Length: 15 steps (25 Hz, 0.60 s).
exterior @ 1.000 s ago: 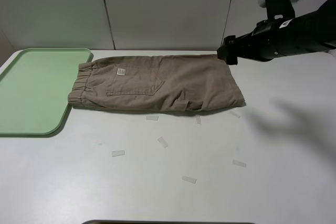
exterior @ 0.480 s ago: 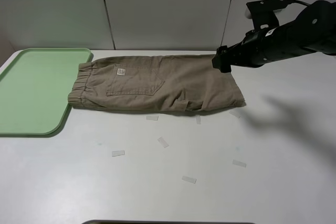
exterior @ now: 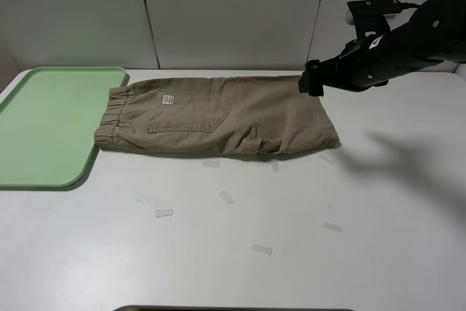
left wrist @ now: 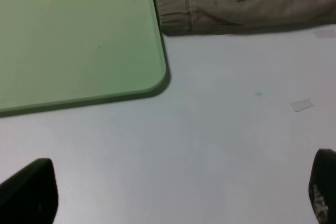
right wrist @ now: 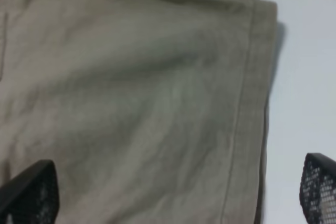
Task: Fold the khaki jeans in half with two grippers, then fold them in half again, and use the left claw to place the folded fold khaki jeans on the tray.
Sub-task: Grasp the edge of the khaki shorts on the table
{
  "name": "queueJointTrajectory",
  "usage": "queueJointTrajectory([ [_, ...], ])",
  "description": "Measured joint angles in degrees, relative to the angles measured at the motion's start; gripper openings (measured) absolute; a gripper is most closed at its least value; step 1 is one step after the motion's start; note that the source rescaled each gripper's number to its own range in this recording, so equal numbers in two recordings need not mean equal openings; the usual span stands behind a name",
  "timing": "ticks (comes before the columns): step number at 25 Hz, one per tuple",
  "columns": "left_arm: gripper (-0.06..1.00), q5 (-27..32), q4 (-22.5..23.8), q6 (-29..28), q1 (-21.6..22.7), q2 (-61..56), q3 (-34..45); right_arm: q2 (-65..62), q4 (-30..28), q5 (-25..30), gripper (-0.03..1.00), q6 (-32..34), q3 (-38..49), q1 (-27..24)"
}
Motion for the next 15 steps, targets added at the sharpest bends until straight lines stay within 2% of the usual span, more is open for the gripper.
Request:
queueJointTrajectory([
  [3,1.0,0.0,0.0,0.0,0.0,0.0,0.0,1.11,-6.24,5.49,1.0,10.65,-5.23,-1.08],
  [6,1.0,0.0,0.0,0.0,0.0,0.0,0.0,3.34,-7.19,9.31,1.0,14.35,-10.51,-1.95],
  [9,1.0,0.0,0.0,0.0,0.0,0.0,0.0,7.57,-5.01,12.82,1.0,13.58,-14.9,-2.78],
  [15,1.0,0.0,0.0,0.0,0.0,0.0,0.0,15.66,2.54,19.84,1.0,5.47,-21.26,-4.54],
])
